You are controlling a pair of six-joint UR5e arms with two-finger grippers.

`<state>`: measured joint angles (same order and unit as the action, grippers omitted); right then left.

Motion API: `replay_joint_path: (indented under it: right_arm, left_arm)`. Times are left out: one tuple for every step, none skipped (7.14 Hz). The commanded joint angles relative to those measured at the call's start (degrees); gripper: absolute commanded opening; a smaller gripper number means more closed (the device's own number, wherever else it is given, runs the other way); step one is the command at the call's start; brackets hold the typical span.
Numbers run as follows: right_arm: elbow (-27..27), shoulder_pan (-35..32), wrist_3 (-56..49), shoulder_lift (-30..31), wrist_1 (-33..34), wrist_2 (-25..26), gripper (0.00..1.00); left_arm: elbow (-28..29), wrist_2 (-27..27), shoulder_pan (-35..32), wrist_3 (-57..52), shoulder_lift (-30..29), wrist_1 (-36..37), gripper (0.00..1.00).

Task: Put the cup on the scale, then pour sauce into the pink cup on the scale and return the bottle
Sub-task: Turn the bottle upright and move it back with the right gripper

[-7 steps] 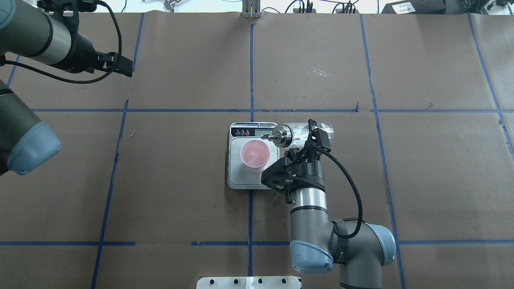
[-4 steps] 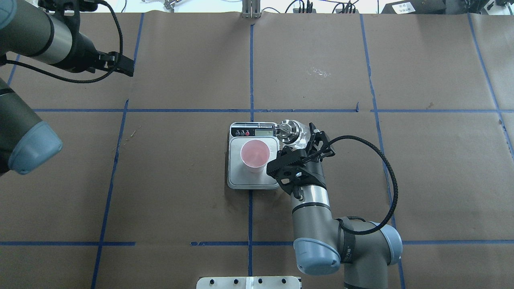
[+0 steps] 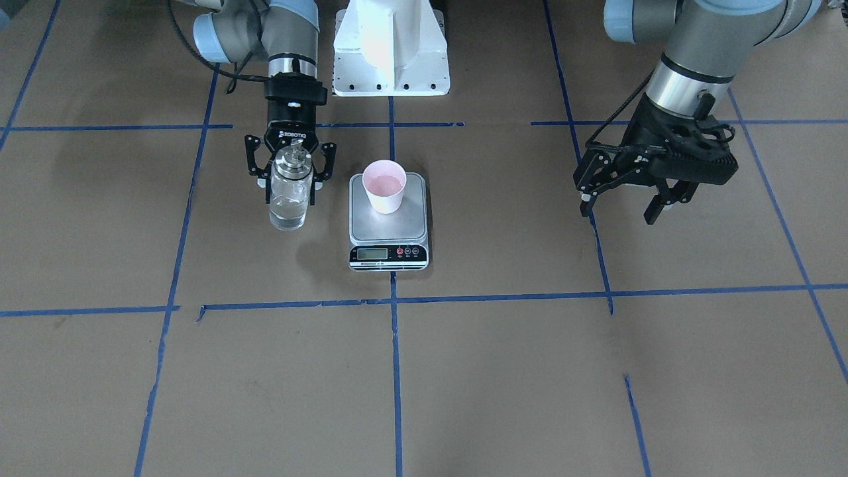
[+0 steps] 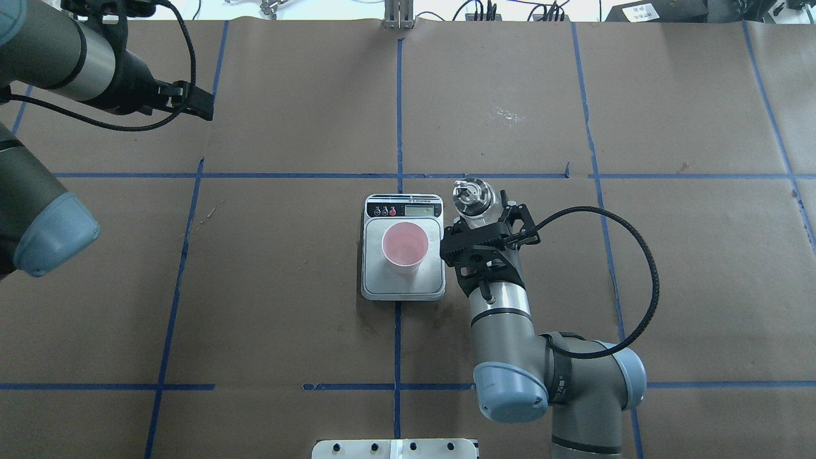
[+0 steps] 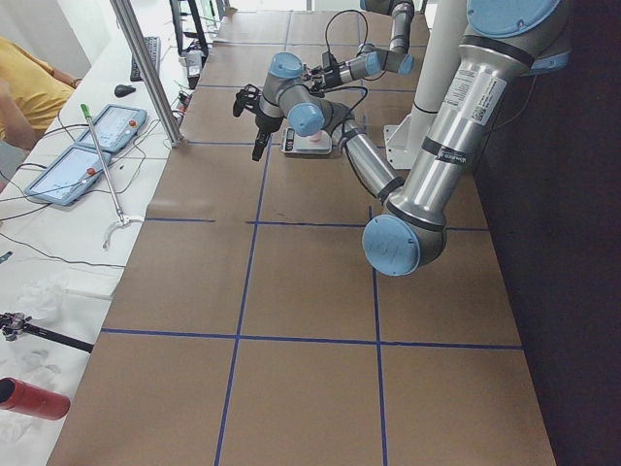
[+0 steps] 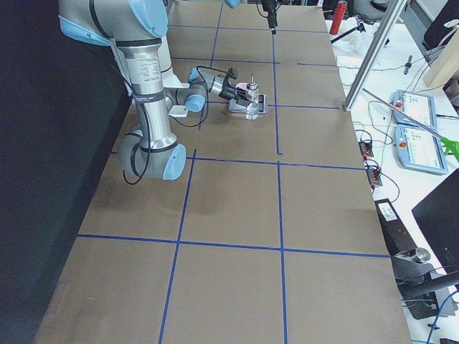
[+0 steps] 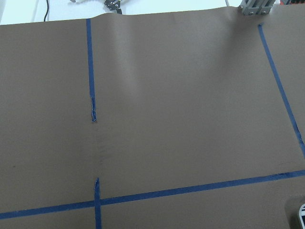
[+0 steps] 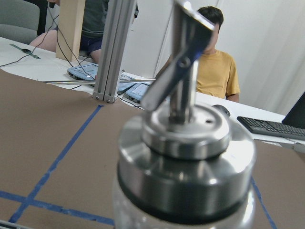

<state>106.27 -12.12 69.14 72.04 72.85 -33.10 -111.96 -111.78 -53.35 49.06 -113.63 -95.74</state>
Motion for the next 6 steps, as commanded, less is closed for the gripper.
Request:
replay_joint_path:
  right_arm:
    - [4.01, -1.67, 14.15, 4.77, -1.55, -4.16, 0.00]
    - [4.03, -1.68, 18.53, 7.82, -2.87, -4.17, 0.00]
    - [4.29, -1.68, 19.97, 9.42, -5.76, -4.26, 0.00]
    - [4.29, -1.68, 19.98, 11.35, -6.05, -4.78, 0.00]
    - [4.38, -2.20, 20.07, 11.63, -6.14, -6.26, 0.00]
    - [4.47, -2.29, 20.07, 11.63, -6.22, -6.28, 0.00]
  left_arm:
    - [-0.10, 0.07, -0.09, 0.07, -0.01, -0.06, 1.00]
    - [-0.19, -0.02, -0.09, 0.07, -0.01, 0.02, 1.00]
    - [0.07, -0.37, 0.00, 0.07, 0.25, -0.24, 1.00]
    - [-0.19, -0.54, -0.09, -0.19, 0.26, -0.33, 1.00]
    - [-6.28, -0.29, -0.96, 0.24, 0.69, 0.80, 1.00]
    - [-5.91, -0.11, -2.88, -0.10, 2.17, 1.51, 1.00]
